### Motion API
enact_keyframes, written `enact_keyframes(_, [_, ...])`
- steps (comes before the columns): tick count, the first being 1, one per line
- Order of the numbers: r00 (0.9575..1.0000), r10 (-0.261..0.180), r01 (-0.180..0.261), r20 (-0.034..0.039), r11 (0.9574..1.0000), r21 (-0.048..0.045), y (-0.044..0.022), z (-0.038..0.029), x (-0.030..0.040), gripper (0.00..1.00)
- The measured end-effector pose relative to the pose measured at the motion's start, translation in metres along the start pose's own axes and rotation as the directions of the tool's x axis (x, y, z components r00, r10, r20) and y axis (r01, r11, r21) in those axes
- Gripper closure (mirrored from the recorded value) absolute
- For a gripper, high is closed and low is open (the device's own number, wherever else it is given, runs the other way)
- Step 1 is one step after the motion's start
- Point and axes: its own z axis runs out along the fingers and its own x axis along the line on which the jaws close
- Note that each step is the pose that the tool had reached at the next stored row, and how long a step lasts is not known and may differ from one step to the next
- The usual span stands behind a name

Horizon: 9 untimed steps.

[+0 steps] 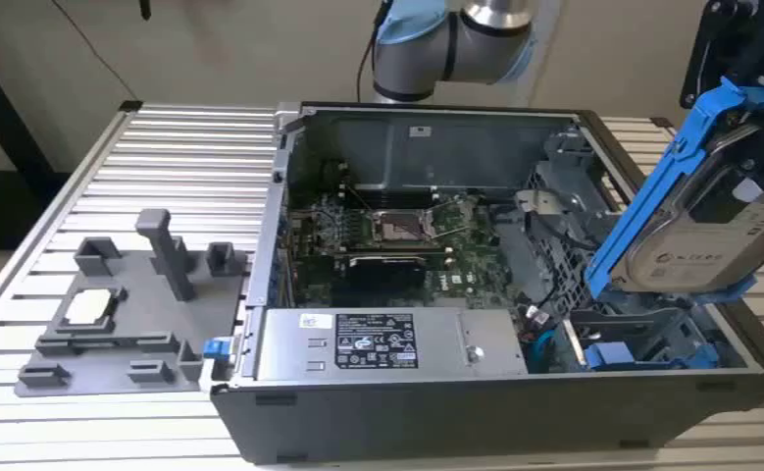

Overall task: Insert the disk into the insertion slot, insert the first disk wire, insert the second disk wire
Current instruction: 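Insert the disk into the insertion slot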

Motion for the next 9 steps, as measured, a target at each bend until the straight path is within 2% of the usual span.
enact_keyframes(9, [1.0, 0.0, 0.0, -0.0042, 1.0, 0.0001, 0.0, 0.0, 0.0, 0.67])
